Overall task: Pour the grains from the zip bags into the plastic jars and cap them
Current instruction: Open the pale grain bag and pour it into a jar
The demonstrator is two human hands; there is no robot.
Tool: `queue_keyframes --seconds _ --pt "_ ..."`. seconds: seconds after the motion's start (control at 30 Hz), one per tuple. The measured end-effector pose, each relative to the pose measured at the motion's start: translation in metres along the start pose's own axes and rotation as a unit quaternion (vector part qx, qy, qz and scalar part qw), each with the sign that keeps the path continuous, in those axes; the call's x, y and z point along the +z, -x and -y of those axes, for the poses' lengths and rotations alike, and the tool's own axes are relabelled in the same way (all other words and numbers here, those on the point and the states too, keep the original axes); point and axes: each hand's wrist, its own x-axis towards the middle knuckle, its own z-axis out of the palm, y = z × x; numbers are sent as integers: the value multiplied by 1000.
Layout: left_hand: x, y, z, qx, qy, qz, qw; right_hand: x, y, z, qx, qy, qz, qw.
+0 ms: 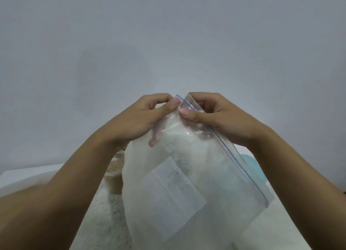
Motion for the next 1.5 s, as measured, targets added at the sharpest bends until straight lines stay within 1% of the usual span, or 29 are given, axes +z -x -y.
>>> queue_keyframes --seconds 0.1,0.17,0.3,0.37,0.47,0.57,0.6,0.63,0.67,0.73,0.77,0.83,0.9,0.93,1.0,1.03,1.1,1.13,1.2,1.3,1.4,1.43,1.5 --pt "32 -22 4 -11 29 -71 997 -37 15 -21 3 -30 15 999" --pt "58 -36 6 -17 63 -120 991 -67 29 -41 21 -36 33 999" --pt "107 -59 14 -25 104 -202 974 -125 65 -89 107 47 120 986" --pt "121 -61 15 -33 124 -224 966 -143 78 -112 144 69 135 978" --pt "146 -63 22 -63 167 -250 952 -175 99 -143 188 51 105 975" --pt "169 -62 37 -100 200 -276 935 -199 119 -170 199 10 57 978" --pt "176 -61 40 -110 218 -292 925 -203 124 -179 195 -21 33 980" --pt "185 -60 47 -124 245 -305 912 -207 130 -187 189 -78 0 979" --pt "193 -57 51 -142 275 -305 901 -206 134 -195 185 -159 -39 969" --pt "208 -51 65 -177 309 -280 891 -202 142 -208 199 -296 -127 926" --pt "214 -48 72 -195 301 -261 896 -199 144 -214 220 -331 -166 902" --pt "232 -39 83 -221 267 -250 904 -195 151 -229 275 -367 -207 864" --pt "250 -32 96 -247 245 -257 902 -192 160 -244 318 -365 -216 848" --pt "257 -29 102 -255 248 -257 899 -191 163 -251 333 -350 -223 846" --pt "266 -22 115 -279 285 -239 885 -190 170 -267 346 -297 -241 857" --pt "267 -20 120 -298 309 -234 872 -190 172 -273 343 -268 -250 865" --pt "267 -21 124 -338 366 -247 831 -194 171 -282 331 -211 -269 879" --pt "267 -21 124 -354 368 -254 821 -197 168 -285 324 -184 -275 886" --pt "266 -20 122 -376 326 -240 834 -199 160 -287 309 -144 -268 901" --pt "264 -15 124 -402 272 -185 854 -191 147 -287 295 -126 -238 917" --pt "261 -17 128 -414 184 -172 875 -184 139 -292 303 -125 -240 914" --pt "260 -20 130 -409 173 -175 879 -183 138 -296 306 -128 -242 912" --pt "259 -26 136 -404 191 -186 875 -182 137 -302 312 -134 -245 908"
